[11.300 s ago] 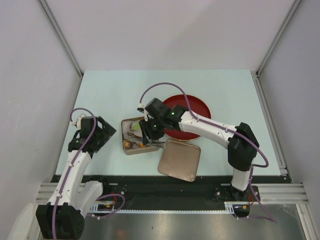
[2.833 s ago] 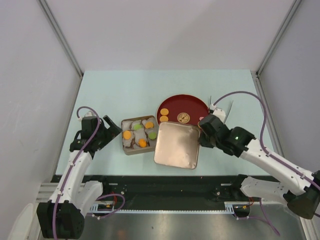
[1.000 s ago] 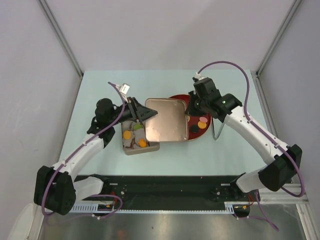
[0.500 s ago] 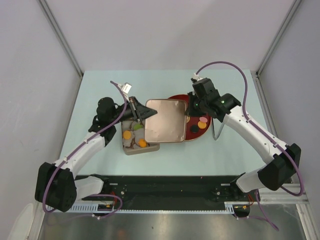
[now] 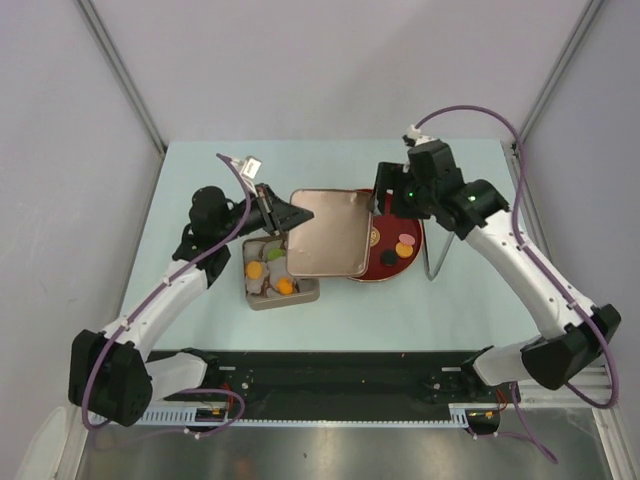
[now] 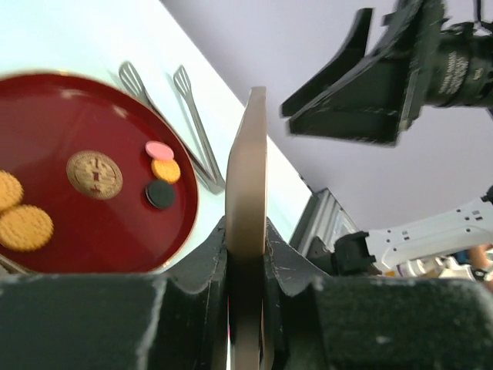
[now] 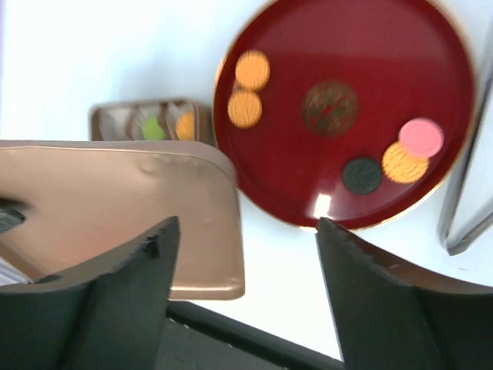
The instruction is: Pack the cookies
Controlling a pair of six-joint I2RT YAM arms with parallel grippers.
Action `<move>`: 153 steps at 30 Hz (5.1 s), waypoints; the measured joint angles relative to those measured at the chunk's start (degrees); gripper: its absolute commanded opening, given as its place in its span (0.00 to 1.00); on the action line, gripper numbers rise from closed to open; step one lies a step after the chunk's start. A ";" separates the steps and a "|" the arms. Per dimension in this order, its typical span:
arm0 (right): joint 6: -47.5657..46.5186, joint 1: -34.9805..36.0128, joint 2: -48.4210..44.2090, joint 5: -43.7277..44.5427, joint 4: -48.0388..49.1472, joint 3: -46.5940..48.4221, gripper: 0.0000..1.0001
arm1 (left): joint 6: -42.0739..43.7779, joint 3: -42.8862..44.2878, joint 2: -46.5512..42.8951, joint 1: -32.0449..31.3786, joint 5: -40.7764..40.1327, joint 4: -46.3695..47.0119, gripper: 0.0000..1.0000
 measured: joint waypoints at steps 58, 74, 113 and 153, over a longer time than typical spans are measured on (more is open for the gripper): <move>23.12 -12.59 0.92 -37.70 34.93 -14.03 0.86 | 130.99 -12.04 14.12 -55.78 -90.49 52.48 0.00; 19.76 -7.13 3.69 -38.53 32.72 -11.54 0.29 | 131.03 -12.02 14.62 -55.89 -90.38 53.00 0.00; 11.10 -5.92 9.14 -37.88 20.31 -3.17 0.56 | 135.45 -11.26 15.65 -56.26 -94.47 53.75 0.00; 25.83 -15.13 5.22 -50.34 37.24 -12.96 0.00 | 138.03 -8.44 16.35 -55.78 -99.16 54.71 1.00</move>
